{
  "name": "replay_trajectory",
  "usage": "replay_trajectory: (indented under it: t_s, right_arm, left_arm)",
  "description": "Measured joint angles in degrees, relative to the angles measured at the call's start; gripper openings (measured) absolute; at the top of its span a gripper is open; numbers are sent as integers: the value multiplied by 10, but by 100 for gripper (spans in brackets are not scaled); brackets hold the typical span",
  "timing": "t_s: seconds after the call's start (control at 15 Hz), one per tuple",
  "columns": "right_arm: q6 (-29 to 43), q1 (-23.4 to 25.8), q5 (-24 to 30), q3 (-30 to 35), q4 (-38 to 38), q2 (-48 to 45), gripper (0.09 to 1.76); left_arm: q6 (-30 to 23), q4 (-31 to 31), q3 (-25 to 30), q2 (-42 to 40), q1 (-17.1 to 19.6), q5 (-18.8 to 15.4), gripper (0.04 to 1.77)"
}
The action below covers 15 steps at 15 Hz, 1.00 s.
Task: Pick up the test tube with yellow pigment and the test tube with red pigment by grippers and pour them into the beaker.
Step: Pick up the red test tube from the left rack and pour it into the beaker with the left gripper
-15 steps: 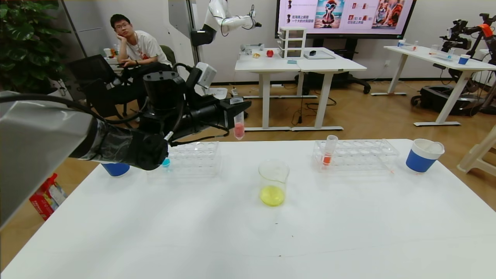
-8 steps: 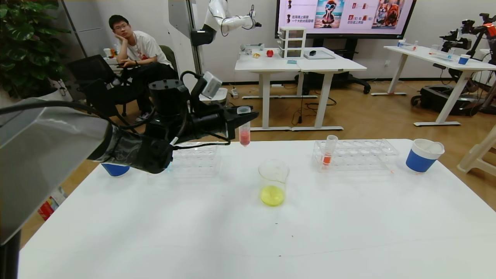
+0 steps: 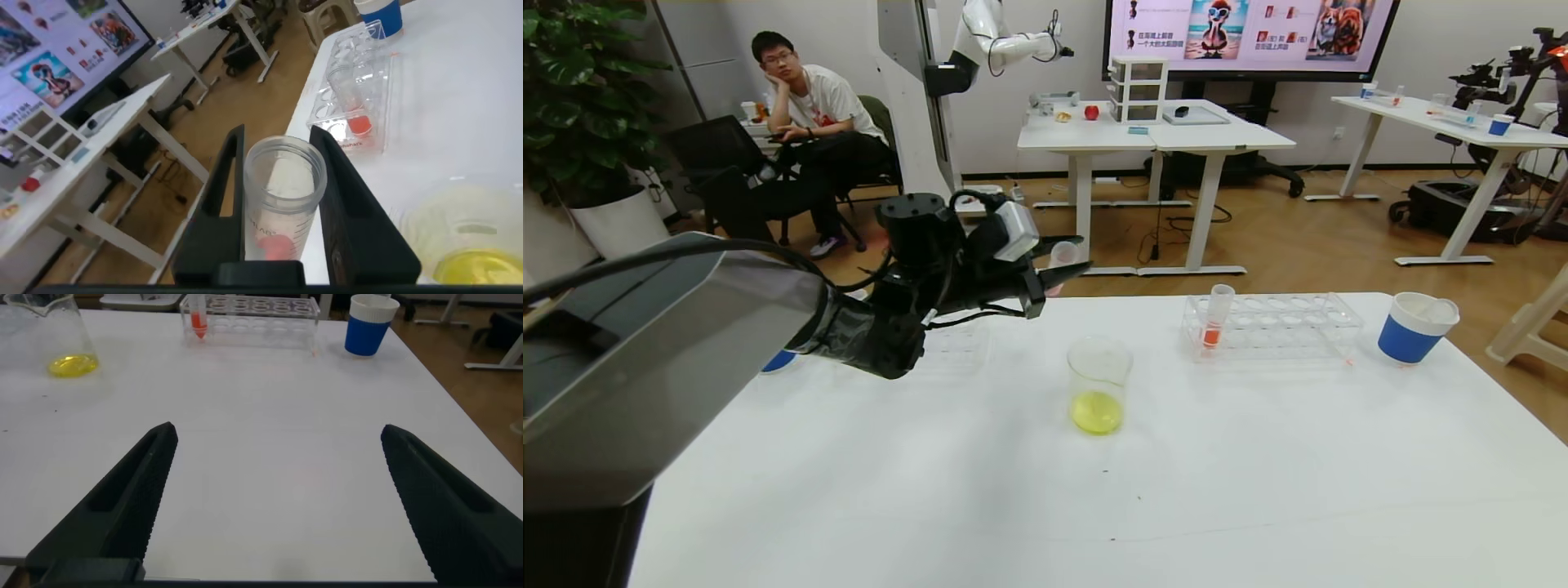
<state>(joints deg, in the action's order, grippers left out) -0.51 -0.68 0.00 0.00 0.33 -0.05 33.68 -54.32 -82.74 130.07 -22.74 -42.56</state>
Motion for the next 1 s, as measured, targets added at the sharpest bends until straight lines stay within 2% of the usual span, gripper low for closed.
replay_trajectory:
  t_s: [0.2,0.53,1.0]
  right_arm:
    - [0,0,0,0,0,0,174]
    - [0,0,0,0,0,0,174]
    - [0,0,0,0,0,0,174]
  left_arm:
    - [106,-1,-36,26,-6,-1,53]
    - [259,-3,-46,56,-24,-19,53]
    - [394,1,-34,61,-30,-53,53]
